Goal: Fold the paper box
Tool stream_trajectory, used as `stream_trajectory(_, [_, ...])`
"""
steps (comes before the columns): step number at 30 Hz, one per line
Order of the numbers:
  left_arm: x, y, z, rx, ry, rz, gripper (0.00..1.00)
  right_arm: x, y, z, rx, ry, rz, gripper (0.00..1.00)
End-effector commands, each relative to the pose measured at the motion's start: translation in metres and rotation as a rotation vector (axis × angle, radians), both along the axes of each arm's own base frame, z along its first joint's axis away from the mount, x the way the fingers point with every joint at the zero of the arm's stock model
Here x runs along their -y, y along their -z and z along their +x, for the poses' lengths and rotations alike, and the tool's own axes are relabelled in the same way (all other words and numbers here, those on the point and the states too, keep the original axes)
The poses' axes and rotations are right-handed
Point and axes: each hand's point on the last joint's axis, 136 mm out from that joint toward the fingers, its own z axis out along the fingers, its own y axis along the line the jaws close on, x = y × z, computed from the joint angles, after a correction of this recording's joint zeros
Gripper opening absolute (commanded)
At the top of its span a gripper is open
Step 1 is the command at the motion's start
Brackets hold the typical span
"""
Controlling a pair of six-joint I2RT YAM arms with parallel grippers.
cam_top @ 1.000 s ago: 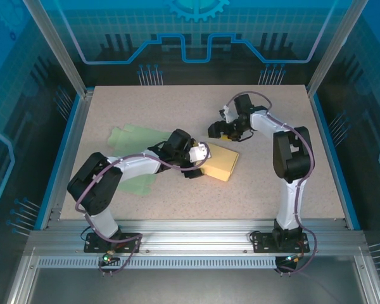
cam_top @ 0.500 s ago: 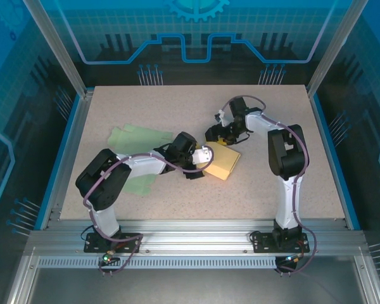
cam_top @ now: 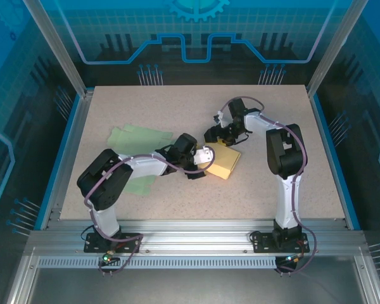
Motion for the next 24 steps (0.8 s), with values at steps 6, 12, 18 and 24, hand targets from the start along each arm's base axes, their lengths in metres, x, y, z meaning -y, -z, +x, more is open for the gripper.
stream_trajectory(6, [-0.012, -0.056, -0.033, 0.000, -0.115, -0.197, 0.99, -0.002, -0.017, 0.008, 0.052, -0.038, -0.030, 1.00])
stream_trajectory(12, [-0.036, -0.087, -0.023, 0.015, -0.359, -0.327, 0.98, 0.012, -0.039, 0.012, 0.145, -0.055, -0.107, 1.00])
stream_trajectory(18, [-0.018, -0.110, -0.031, -0.370, -0.629, -0.629, 0.70, 0.037, -0.039, 0.009, 0.113, 0.015, -0.174, 1.00])
stream_trajectory(24, [0.006, -0.064, -0.061, -0.737, -0.824, -0.701, 0.53, 0.040, -0.032, 0.007, 0.097, 0.021, -0.202, 0.98])
